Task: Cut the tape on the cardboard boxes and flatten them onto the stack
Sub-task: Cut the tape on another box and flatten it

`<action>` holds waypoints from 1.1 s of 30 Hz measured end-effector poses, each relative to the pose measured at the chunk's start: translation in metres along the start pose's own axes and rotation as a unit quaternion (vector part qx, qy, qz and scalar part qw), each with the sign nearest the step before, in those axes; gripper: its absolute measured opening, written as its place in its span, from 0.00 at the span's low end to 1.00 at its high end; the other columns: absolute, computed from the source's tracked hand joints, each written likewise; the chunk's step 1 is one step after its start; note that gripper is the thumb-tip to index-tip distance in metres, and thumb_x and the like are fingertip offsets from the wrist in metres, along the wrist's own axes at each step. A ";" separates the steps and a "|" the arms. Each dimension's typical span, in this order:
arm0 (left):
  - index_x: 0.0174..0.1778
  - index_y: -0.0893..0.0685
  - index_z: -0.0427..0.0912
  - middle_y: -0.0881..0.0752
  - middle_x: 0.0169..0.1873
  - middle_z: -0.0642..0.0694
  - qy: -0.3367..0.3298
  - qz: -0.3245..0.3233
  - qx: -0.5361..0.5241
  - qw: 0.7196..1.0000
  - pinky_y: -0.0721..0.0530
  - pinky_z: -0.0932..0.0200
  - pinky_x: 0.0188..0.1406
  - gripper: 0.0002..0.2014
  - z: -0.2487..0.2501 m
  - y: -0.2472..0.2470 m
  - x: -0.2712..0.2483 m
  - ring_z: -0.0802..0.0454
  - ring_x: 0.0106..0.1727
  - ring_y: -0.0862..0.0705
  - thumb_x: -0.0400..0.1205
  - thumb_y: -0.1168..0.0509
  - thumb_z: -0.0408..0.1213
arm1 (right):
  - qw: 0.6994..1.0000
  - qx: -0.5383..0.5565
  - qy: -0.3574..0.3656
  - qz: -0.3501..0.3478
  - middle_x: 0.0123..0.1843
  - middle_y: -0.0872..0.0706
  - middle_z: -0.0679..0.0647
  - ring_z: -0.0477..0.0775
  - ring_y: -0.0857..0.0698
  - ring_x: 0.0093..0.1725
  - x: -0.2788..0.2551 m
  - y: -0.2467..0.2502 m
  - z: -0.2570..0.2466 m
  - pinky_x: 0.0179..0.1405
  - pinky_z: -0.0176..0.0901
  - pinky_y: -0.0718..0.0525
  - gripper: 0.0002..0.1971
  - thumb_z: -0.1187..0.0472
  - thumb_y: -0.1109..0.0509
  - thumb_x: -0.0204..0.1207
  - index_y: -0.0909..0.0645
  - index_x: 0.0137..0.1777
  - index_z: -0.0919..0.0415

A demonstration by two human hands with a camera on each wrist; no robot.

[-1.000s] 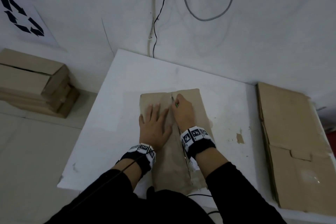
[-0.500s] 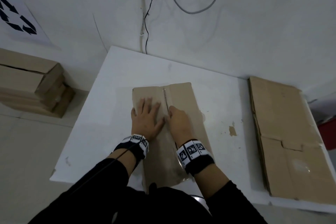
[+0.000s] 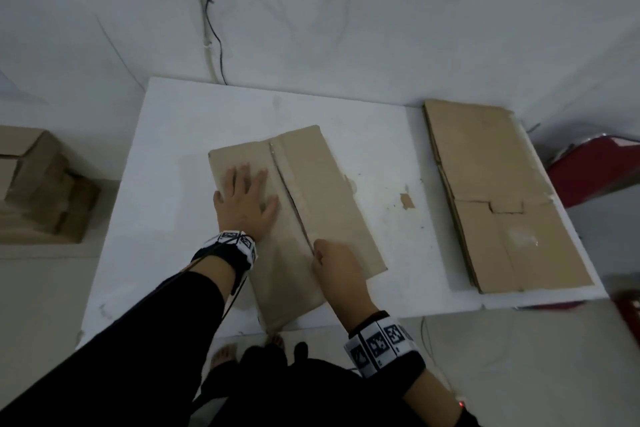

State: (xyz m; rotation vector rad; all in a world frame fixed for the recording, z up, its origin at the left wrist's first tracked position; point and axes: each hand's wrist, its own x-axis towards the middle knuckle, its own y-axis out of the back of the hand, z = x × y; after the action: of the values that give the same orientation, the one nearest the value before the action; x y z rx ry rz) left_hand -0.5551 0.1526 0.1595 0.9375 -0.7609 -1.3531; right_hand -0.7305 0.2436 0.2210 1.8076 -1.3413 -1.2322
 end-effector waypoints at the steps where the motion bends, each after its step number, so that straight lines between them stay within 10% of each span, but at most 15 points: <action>1: 0.82 0.39 0.56 0.47 0.84 0.47 0.000 -0.003 -0.001 1.000 0.41 0.31 0.75 0.30 0.000 0.000 0.000 0.45 0.85 0.55 0.82 0.45 0.57 | 1.000 -0.002 -0.013 -0.007 0.28 0.36 0.48 0.46 0.38 0.27 -0.011 0.000 0.003 0.24 0.38 0.44 0.20 0.72 0.42 0.77 0.44 0.30 0.54; 12: 0.82 0.41 0.57 0.50 0.85 0.48 -0.008 -0.026 0.002 1.000 0.45 0.27 0.76 0.31 -0.001 0.002 0.002 0.45 0.85 0.56 0.83 0.44 0.57 | 0.989 0.117 -0.064 0.066 0.23 0.36 0.48 0.47 0.37 0.23 -0.097 -0.008 0.030 0.22 0.36 0.41 0.10 0.69 0.35 0.76 0.31 0.35 0.64; 16: 0.81 0.38 0.53 0.44 0.83 0.43 -0.017 -0.012 -0.005 1.000 0.55 0.26 0.76 0.30 0.000 0.006 0.001 0.41 0.84 0.52 0.83 0.41 0.55 | 0.980 0.171 -0.092 0.052 0.27 0.17 0.49 0.44 0.19 0.25 -0.123 -0.001 0.051 0.28 0.39 0.20 0.13 0.66 0.30 0.77 0.28 0.33 0.57; 20: 0.64 0.20 0.48 0.22 0.62 0.41 -0.279 -0.003 -0.037 0.960 0.39 0.37 0.71 0.23 0.015 0.014 -0.022 0.37 0.69 0.27 0.78 0.43 0.56 | 0.951 0.218 -0.106 0.190 0.36 0.12 0.47 0.42 0.16 0.29 -0.118 0.009 0.064 0.29 0.37 0.18 0.09 0.55 0.34 0.85 0.26 0.44 0.55; 24: 0.56 0.20 0.54 0.23 0.59 0.48 -0.491 -0.131 0.030 0.861 0.40 0.51 0.65 0.24 0.032 0.011 -0.055 0.48 0.64 0.27 0.78 0.45 0.68 | 0.922 0.292 -0.101 0.234 0.34 0.19 0.52 0.46 0.25 0.27 -0.075 0.002 0.051 0.28 0.37 0.27 0.12 0.53 0.39 0.87 0.30 0.47 0.61; 29: 0.57 0.24 0.51 0.28 0.61 0.50 -0.477 -0.199 0.106 0.850 0.39 0.51 0.64 0.37 0.040 0.016 -0.062 0.49 0.64 0.32 0.66 0.39 0.78 | 0.942 0.228 -0.089 0.231 0.32 0.21 0.51 0.49 0.23 0.28 -0.056 -0.020 0.047 0.23 0.36 0.32 0.09 0.57 0.42 0.89 0.34 0.47 0.60; 33: 0.55 0.27 0.48 0.28 0.51 0.53 -0.462 -0.255 0.138 0.838 0.40 0.55 0.57 0.40 0.062 0.025 -0.068 0.51 0.55 0.32 0.57 0.26 0.72 | 0.950 0.207 -0.079 0.222 0.39 0.16 0.63 0.62 0.18 0.34 -0.060 -0.033 0.051 0.30 0.54 0.23 0.08 0.59 0.42 0.88 0.32 0.51 0.63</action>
State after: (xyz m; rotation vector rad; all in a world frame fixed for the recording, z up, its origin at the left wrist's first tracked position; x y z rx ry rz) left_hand -0.6043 0.2124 0.2145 0.6847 -1.5415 -2.2658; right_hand -0.7676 0.3153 0.1924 1.5519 -2.0875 -0.9078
